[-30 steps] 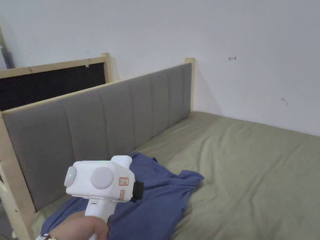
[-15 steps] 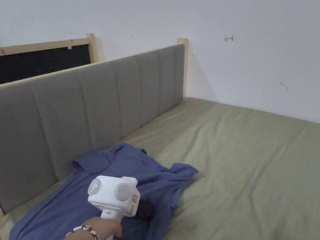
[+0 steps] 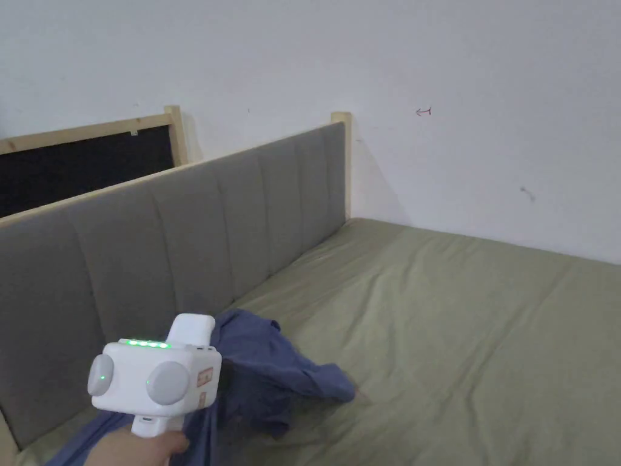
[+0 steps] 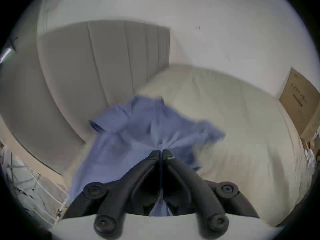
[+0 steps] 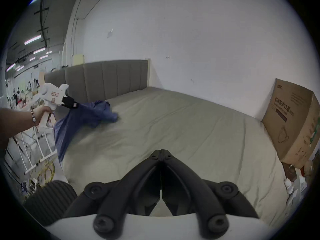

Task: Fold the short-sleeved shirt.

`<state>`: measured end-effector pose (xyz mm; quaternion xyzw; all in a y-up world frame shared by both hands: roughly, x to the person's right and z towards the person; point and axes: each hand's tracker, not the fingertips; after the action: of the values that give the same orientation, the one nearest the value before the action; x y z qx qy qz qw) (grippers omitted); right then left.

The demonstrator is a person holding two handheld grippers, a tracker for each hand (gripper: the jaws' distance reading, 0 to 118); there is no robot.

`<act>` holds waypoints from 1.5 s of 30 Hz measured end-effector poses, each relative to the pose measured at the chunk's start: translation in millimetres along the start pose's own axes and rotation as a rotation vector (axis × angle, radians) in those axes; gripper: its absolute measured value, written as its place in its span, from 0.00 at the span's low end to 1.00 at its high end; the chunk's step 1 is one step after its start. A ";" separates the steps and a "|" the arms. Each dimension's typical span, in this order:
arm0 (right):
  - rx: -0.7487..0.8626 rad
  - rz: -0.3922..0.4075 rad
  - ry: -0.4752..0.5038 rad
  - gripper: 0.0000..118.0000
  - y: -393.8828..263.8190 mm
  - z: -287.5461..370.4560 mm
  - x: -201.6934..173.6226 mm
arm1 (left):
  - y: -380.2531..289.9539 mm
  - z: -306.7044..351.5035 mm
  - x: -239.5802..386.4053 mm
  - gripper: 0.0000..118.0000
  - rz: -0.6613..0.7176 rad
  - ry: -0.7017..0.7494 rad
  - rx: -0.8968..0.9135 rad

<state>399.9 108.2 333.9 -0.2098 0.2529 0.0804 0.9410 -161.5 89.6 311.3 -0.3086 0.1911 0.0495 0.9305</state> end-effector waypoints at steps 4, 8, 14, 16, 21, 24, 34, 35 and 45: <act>0.119 -0.114 -0.058 0.00 10.0 38.9 22.9 | 58.5 87.6 27.1 0.00 -0.027 -0.130 0.192; 0.218 -0.208 -0.119 0.00 18.8 82.9 51.1 | 108.3 171.7 90.7 0.01 -0.114 -0.353 0.340; 0.270 -0.242 -0.429 0.00 20.5 141.2 85.1 | 130.7 256.5 218.2 0.01 -0.254 -0.693 0.426; 0.286 -0.279 -0.428 0.00 15.3 159.0 97.0 | 127.3 269.5 263.3 0.01 -0.313 -0.772 0.388; 0.305 -0.386 -0.528 0.00 -11.2 194.0 134.6 | 89.4 256.2 376.0 0.01 -0.443 -0.922 0.228; 0.221 -0.421 -0.552 0.00 -26.9 197.2 157.7 | 49.4 207.7 440.8 0.01 -0.474 -0.930 -0.020; 0.024 -0.671 -0.437 0.00 -84.8 184.0 191.8 | -105.1 66.9 516.6 0.09 -0.185 -0.814 -0.776; 0.022 -0.665 -0.433 0.00 -84.5 182.4 189.7 | -104.9 65.9 511.9 0.22 -0.152 -0.812 -0.783; 0.069 -0.643 -0.403 0.00 -48.6 180.2 190.4 | 1.2 119.1 412.2 0.87 0.076 -0.798 -0.497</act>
<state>655.7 151.5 395.3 -0.2266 -0.0135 -0.1881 0.9556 257.0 150.6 239.1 -0.4717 -0.1881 0.2428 0.8266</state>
